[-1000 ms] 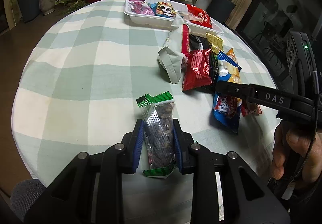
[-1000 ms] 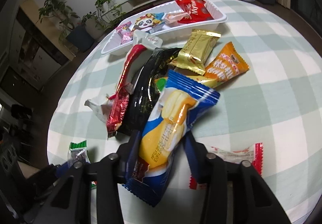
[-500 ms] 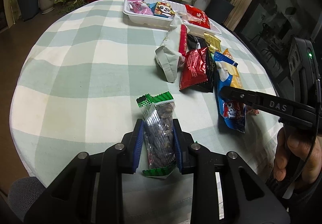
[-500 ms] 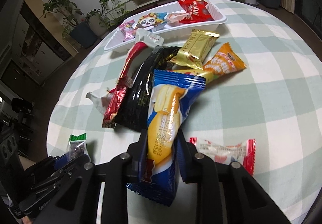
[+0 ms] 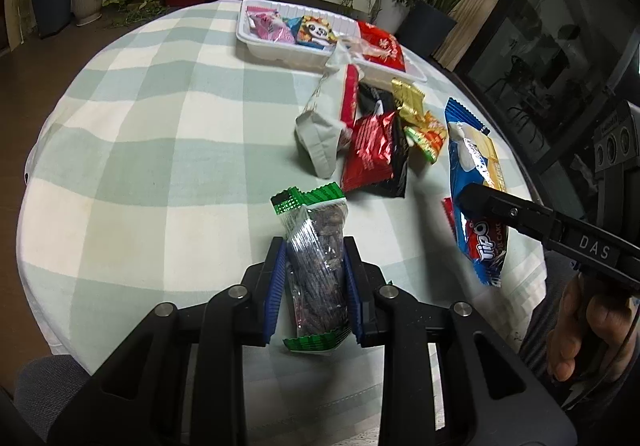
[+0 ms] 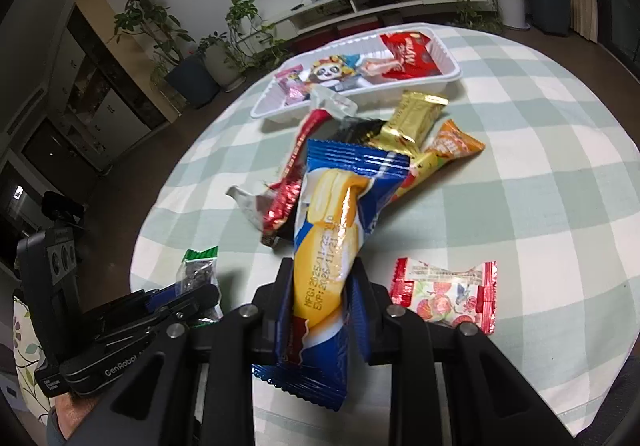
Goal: Organize snacks
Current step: 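Carry the seed bag and blue bread bag into the white tray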
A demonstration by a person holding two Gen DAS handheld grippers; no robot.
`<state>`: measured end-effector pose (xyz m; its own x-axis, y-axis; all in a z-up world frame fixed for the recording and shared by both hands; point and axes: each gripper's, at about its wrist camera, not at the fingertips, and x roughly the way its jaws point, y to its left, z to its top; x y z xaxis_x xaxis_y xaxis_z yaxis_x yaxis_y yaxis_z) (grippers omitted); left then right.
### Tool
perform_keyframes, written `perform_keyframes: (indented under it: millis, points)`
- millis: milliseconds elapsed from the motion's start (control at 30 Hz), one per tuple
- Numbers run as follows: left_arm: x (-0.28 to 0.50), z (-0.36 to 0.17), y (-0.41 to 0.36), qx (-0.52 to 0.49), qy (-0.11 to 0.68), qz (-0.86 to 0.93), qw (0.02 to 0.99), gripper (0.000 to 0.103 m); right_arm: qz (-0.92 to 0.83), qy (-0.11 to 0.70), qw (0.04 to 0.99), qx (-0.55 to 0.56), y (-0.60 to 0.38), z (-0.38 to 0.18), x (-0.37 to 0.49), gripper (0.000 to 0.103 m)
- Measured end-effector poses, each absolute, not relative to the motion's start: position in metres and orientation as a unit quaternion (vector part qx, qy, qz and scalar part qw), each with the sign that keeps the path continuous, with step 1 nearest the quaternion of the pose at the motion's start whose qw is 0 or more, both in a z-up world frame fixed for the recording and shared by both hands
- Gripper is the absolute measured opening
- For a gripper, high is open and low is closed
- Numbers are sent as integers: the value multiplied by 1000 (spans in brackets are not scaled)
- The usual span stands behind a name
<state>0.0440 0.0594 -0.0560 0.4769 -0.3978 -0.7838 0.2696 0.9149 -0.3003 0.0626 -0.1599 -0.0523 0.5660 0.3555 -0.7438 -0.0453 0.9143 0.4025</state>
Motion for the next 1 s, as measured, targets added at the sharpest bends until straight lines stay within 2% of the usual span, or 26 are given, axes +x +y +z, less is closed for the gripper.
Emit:
perform_keyframes:
  millis: [567, 1000]
  points:
    - [99, -4, 84, -91, 433, -186, 877, 25, 55, 407, 894, 178, -240, -17, 91, 28]
    - [216, 80, 48, -21, 378, -197, 904, 25, 81, 304, 943, 110, -248, 71, 170, 28]
